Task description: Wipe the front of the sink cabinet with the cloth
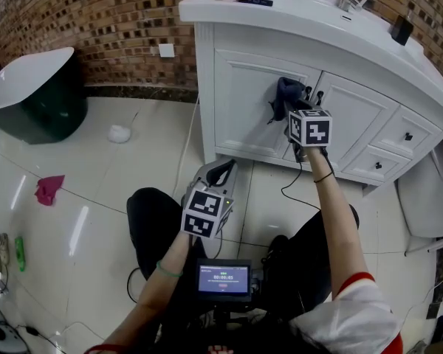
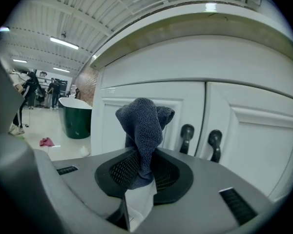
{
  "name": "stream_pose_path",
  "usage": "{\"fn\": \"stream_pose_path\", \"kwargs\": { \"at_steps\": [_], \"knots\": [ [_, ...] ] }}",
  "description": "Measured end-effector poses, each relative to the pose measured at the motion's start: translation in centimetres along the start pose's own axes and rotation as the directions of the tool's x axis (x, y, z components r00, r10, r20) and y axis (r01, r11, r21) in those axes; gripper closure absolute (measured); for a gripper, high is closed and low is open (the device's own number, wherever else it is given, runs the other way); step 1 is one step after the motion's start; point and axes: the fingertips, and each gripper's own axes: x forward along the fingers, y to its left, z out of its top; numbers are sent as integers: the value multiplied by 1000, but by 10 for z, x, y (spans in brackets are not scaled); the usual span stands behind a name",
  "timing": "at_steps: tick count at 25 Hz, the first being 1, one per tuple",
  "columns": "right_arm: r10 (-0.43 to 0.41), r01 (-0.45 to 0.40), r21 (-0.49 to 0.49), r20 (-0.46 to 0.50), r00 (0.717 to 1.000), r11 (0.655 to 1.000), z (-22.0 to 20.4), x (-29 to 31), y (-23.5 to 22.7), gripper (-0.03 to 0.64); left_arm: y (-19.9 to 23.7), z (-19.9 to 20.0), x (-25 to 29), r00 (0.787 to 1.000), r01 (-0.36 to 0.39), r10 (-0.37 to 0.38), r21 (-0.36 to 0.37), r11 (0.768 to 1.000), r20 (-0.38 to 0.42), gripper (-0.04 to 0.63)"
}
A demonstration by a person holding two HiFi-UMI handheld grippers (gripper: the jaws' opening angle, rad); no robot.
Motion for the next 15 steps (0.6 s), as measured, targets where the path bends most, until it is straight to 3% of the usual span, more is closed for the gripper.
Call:
{"fn": "stream_pose_path", "kwargs": {
  "at_steps": [8,15],
  "knots": [
    [-27,27,13,-4,1000,1000,-11,-17,-22,551,-22,3,11,1000,28,-28,19,999,4,558],
    [53,-53,-18,-34,998,998,-19,0,28,551,-22,6,9,999,33,-33,-1,999,23,558]
  ]
}}
